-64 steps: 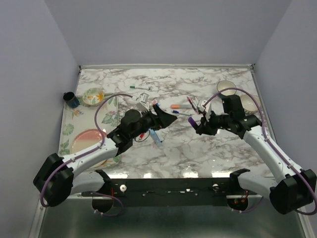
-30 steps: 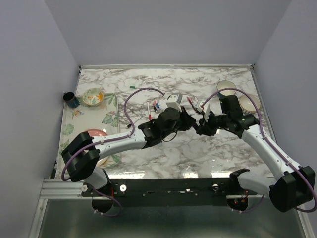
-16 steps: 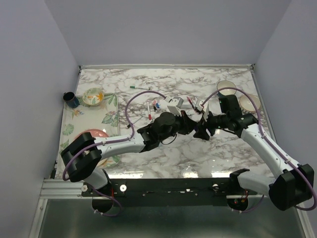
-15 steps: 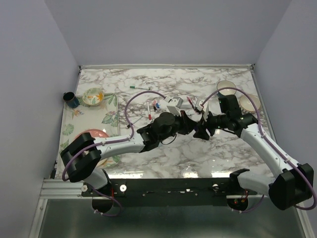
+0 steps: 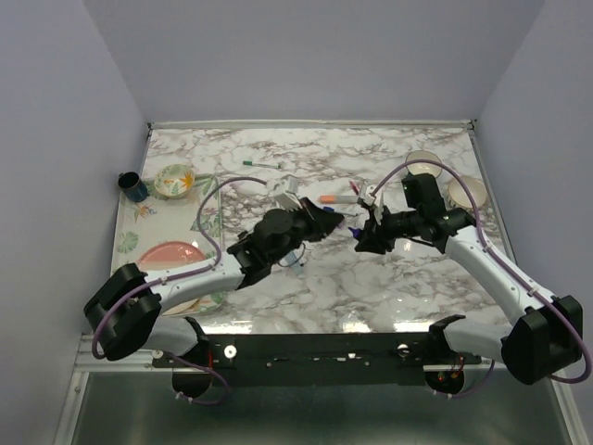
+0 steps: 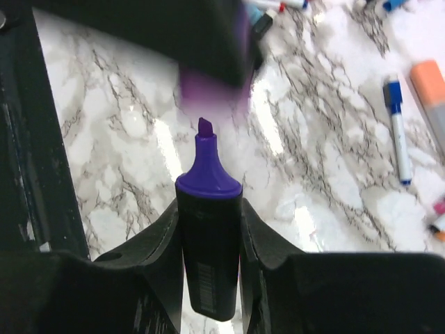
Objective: Open the pen caps
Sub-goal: Place the pen cap on the table with the left arm
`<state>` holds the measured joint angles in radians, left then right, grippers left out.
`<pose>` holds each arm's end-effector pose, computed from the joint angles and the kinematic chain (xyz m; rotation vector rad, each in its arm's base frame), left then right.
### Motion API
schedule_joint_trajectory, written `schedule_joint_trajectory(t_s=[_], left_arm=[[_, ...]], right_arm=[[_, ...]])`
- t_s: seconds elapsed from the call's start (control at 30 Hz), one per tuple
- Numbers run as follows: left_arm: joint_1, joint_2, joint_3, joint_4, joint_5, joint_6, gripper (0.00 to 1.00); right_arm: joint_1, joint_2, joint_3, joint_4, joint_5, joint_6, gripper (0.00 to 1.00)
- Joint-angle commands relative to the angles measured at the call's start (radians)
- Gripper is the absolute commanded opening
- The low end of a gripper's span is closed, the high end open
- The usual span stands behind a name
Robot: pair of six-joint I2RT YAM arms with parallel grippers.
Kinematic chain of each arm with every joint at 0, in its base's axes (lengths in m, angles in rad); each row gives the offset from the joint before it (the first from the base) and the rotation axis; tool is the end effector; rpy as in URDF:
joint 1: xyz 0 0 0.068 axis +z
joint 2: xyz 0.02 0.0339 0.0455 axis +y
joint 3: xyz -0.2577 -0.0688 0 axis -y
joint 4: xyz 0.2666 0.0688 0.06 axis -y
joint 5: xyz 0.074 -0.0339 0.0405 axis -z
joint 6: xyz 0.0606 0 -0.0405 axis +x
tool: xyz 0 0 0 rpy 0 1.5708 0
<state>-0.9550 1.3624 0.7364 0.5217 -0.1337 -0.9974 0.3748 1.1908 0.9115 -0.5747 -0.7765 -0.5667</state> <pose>0.2095 -0.2820 0.2441 -0.1518 1.8595 -1.3198 0.2397 0.1399 0.2486 -1.3203 1.8386 0.8307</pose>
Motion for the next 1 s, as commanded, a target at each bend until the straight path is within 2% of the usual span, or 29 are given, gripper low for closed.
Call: schedule_joint_trajectory(t_s=[0.0,0.2,0.37,0.53,0.67,0.9,0.97], left_arm=[[0.206,-0.1,-0.048,-0.075,-0.175,0.003,0.0],[0.32,-0.123,-0.061,-0.14,-0.13,0.036,0.0],[0.384,0.033,-0.019,-0.233,-0.054,0.077,0.0],[0.415,0.245,0.082,-0.266,-0.009,0.1,0.0],[0.423,0.357,0.168,-0.29,0.009,0.105,0.0],[0.433,0.498,0.308,-0.377,-0.003,0.123,0.12],[0.44,0.527,0.337,-0.397,-0.003,0.123,0.18]], right_arm=[[-0.03,0.036,0.012,-0.106,0.092,-0.004,0.01],[-0.03,0.053,0.012,-0.08,0.176,0.013,0.01],[-0.03,0.05,0.009,-0.042,0.284,0.057,0.01],[-0.03,0.038,0.006,-0.034,0.298,0.064,0.01],[-0.031,0.036,0.004,-0.036,0.298,0.064,0.01],[-0.031,0.03,0.006,-0.037,0.293,0.064,0.0],[-0.034,0.029,0.006,-0.037,0.295,0.065,0.0]])
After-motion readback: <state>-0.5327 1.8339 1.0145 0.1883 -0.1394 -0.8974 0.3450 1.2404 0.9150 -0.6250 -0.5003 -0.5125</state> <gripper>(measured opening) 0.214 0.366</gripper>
